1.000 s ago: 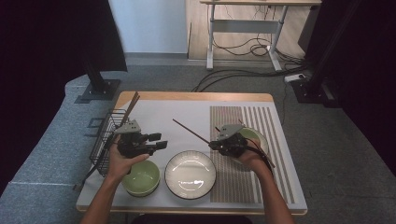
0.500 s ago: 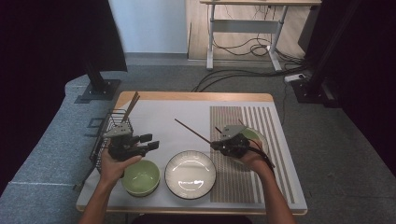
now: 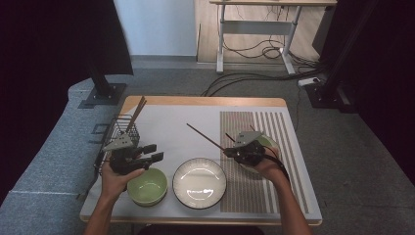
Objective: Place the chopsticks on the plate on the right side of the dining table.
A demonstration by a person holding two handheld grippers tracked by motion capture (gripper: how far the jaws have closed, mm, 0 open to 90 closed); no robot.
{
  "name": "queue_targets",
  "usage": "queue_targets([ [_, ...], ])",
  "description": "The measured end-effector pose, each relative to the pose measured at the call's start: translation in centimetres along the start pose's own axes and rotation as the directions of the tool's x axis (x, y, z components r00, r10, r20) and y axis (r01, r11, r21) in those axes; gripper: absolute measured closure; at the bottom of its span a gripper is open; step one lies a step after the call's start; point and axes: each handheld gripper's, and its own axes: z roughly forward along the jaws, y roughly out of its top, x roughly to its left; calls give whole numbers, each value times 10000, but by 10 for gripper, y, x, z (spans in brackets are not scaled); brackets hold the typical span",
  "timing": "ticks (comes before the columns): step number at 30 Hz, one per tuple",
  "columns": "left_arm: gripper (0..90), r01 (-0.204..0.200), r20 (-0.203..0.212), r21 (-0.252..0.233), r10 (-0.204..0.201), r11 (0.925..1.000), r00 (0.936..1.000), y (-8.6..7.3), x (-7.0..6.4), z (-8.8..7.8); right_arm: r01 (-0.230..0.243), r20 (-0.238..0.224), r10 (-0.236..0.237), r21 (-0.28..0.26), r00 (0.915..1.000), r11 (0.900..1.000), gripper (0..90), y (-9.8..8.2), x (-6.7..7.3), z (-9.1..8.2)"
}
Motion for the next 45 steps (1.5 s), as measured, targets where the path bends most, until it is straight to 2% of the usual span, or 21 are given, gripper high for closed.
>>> queue_targets([
  [16, 506, 25, -90, 12, -25, 10000, 10000, -14, 2, 2, -366, 320, 370, -131, 9988, 9992, 848, -12, -6, -14],
  [25, 502, 16, -39, 25, -16, 10000, 10000, -16, 3, 5, -494, 445, 505, -256, 9977, 9985, 848, -16, -8, -26],
  [38, 500, 22, 25, 31, -22, 10000, 10000, -17, 2, 10, -855, 955, 870, -199, 9916, 9961, 846, -28, -14, -52],
  [45, 500, 17, 15, -55, -17, 10000, 10000, -17, 3, 7, -992, 1137, 995, -85, 9885, 9950, 846, -34, -19, -55],
])
